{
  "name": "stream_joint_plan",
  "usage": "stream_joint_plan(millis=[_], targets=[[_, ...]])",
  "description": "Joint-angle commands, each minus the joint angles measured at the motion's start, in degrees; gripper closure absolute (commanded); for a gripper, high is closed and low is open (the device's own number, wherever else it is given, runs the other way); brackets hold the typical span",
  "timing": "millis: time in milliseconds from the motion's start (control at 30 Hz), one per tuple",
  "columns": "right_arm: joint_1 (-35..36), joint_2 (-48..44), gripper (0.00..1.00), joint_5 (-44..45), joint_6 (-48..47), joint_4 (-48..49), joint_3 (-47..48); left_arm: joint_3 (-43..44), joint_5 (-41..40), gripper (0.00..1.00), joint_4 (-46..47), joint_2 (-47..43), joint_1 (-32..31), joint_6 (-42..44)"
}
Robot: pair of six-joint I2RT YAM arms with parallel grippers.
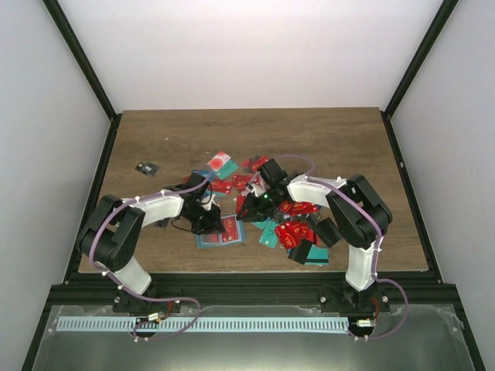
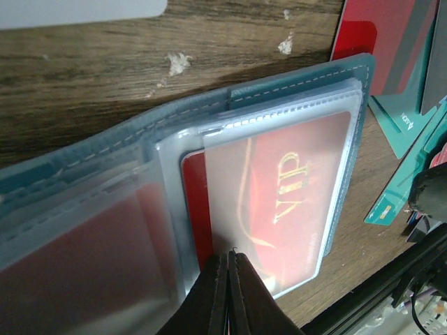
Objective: Put the credit cards into the card holder
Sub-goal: Insert the credit card into the card holder.
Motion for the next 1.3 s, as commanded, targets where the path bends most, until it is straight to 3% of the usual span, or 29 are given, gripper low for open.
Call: stream_joint_plan(millis=[0,600,1267], targets=[[-0.37,-0.03,0.74,-3.23,0.9,2.93,-0.68,-0.33,-3.15,0.96,0.75,1.57,-0.8,0.77],[-0.34,2.27,0.65,-4.18,0.6,3.78,-0.53,2.91,-5.01,0.96,-4.23,-5.46,-0.95,-0.07],[-0.34,2.93,0.64,-5.26,0.06,3.92,-0.66,-0.52,-8.68,0.96,-1.85,0.68,-2.14,0.17]])
